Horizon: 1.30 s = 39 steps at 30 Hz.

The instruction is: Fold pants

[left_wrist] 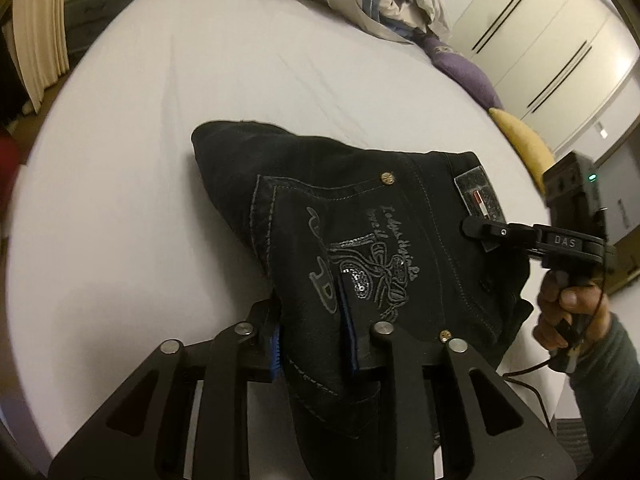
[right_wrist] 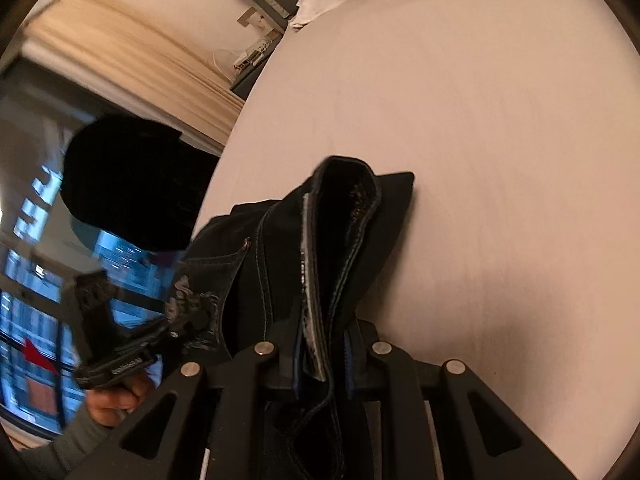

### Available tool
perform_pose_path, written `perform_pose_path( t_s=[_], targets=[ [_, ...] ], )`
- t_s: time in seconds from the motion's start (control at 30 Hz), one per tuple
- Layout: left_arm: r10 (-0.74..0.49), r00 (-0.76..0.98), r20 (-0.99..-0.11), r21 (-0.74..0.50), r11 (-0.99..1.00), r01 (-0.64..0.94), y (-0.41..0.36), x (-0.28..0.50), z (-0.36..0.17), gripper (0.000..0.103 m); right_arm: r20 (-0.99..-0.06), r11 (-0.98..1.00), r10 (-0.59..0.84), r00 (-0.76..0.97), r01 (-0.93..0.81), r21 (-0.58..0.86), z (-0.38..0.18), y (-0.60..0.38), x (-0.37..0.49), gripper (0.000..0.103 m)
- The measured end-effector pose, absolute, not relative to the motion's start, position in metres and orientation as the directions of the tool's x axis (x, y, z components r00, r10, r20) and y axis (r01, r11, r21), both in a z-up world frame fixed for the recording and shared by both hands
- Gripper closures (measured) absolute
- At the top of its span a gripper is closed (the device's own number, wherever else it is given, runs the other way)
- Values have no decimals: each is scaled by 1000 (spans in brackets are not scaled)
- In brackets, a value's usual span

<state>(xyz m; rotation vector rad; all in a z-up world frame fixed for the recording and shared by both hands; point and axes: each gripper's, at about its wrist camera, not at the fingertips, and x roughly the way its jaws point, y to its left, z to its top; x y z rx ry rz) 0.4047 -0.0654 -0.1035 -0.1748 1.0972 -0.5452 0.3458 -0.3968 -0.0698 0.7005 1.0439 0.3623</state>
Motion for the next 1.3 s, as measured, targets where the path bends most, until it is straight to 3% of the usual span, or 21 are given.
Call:
perform_pose_path(
  t_s=[0.03,0.1,0.27,0.33,0.4,0.5,0.6,0.7,0.83,0.93,1.13,1.23,1.3],
  targets=[
    [-507,342,-791,-404,853,330,-60,403,-107,73,-660,725,586,469,60,686,-75,-399,346,70],
    [-503,353,-789,-403,857,321,-55,398,-115,62,-627,685,614,479,70,725,-85,-405,341,69],
    [-492,395,-776,-385,865,323,-55,383,-119,53,-595,659,613,520,79,748,-82,-400,324,56],
    [-450,429,-783,-334,887,319,-54,380,-116,43,-589,662,586,556,90,744,-73,-402,315,38],
    [-422,466,-778,-308,902,303,-47,368,-107,39,-587,676,539,605,104,729,-60,-407,298,31],
    [-366,549,-752,-264,929,257,-32,343,-87,27,-607,713,464,645,134,688,-40,-413,266,30],
    [-290,673,-680,-186,957,224,-22,307,-48,14,-605,762,370,705,142,631,-8,-413,233,26],
    [-176,829,-531,-62,984,169,-23,260,7,0,-578,841,243,779,128,526,37,-397,198,17],
    [-20,956,-294,81,996,46,-23,189,70,0,-475,928,96,875,94,360,103,-351,152,0],
    [79,975,-205,115,992,-56,-26,149,113,0,-348,964,10,938,83,252,144,-324,119,0],
    [85,978,-191,134,989,-60,-22,90,166,0,-226,987,-75,971,104,123,202,-292,62,0],
    [120,976,-183,133,986,-96,-12,64,184,0,-259,987,-67,964,101,122,216,-284,47,0],
    [123,966,-228,99,990,-103,-9,54,190,0,-330,984,-48,943,102,149,218,-282,45,0]
  ],
)
